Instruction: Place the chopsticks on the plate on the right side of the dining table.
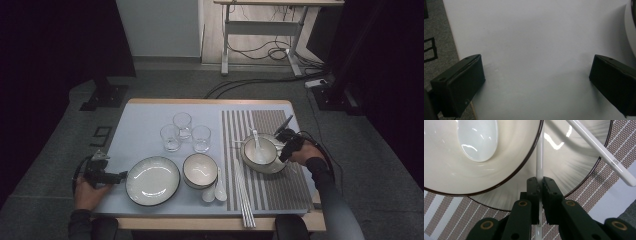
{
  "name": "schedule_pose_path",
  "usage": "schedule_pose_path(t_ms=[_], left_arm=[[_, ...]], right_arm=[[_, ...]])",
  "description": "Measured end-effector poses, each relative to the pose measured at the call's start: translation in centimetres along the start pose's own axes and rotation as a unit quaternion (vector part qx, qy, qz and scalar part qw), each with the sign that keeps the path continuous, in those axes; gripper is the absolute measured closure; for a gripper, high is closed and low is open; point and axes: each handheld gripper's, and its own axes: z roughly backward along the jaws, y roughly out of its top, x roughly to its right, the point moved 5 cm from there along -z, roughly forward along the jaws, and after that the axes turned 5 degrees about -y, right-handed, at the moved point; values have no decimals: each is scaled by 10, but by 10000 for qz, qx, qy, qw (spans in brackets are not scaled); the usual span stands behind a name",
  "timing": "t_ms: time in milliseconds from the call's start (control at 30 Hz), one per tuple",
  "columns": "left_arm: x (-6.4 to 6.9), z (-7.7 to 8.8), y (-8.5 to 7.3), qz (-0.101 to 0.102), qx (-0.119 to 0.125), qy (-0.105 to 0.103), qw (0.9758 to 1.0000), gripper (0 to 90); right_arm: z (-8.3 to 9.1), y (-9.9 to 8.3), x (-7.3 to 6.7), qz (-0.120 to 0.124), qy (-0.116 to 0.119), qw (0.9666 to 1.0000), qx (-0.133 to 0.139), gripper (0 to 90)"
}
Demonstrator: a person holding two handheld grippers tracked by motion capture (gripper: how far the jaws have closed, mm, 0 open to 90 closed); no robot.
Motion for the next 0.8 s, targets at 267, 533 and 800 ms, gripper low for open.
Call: schedule_pose_path(t_ms=[267,533,800], left_arm=[[0,0,0,-1,0,0,10000,0],[0,0,0,-1,1,1,10000,0],[0,0,0,-3,-1,2,10000,0]], right_arm=[[7,-5,5,-77,-66,9998,144,633],[22,-21,12,-414,-137,9988,235,439],[23,-47,12,-546,-220,9981,161,426]])
